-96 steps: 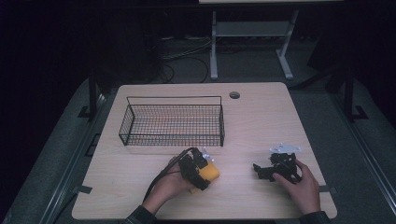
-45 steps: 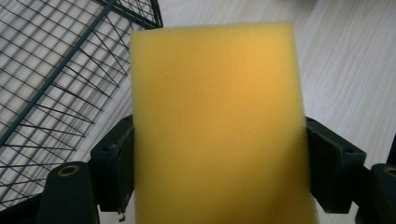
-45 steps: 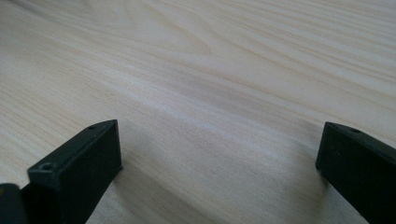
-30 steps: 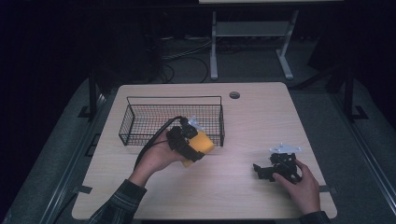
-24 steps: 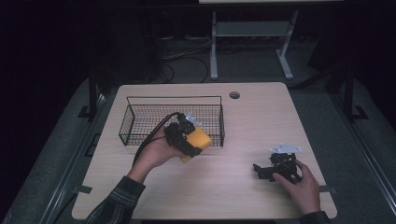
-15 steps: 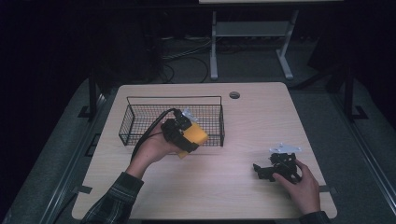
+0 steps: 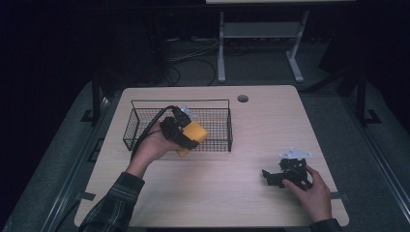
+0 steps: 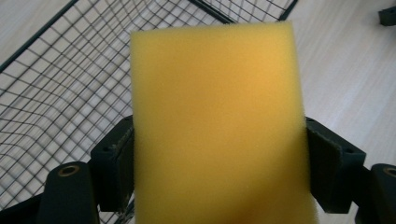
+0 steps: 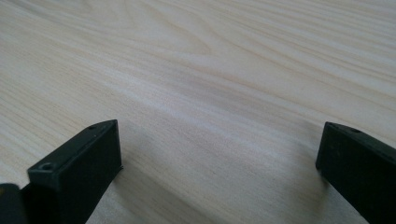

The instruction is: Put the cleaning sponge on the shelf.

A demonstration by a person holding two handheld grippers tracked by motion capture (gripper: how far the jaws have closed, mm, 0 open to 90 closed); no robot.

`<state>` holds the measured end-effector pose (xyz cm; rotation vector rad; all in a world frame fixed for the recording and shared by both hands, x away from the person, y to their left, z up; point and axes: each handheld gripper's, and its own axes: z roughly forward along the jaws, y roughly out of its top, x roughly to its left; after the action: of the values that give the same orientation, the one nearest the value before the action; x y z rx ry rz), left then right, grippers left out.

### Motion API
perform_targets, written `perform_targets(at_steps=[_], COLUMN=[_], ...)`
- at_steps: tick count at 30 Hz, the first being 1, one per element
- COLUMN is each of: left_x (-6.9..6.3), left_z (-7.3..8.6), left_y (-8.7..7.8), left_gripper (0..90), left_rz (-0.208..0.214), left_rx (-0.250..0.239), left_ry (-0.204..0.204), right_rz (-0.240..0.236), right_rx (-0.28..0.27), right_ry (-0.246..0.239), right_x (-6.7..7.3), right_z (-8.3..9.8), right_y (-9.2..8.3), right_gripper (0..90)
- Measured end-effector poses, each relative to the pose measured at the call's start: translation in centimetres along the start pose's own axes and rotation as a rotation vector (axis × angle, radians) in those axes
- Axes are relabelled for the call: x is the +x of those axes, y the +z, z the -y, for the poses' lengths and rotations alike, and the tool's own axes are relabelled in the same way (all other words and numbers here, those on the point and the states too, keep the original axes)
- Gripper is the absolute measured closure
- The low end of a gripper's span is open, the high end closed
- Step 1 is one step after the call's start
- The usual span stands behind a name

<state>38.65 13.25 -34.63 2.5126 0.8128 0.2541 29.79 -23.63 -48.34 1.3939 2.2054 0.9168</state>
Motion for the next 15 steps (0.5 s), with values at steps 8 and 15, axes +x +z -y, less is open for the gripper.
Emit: perform_targets(at_steps=[8,15], left_x=[1.6,3.0], left_z=[0.0,0.1], left_y=[-0.6,-0.9], left_gripper=[22.5,22.5], left_rz=[-0.038,-0.064], left_rx=[-0.011,-0.013], left_ry=[-0.017,-0.036], right_rz=[0.0,0.0], right_rx=[0.0,-0.001], right_ry=[0.001,-0.001], right_x=[0.0,0.0], right_z=[0.0,0.0], right_y=[0.0,0.0], right_gripper=[0.0,0.0])
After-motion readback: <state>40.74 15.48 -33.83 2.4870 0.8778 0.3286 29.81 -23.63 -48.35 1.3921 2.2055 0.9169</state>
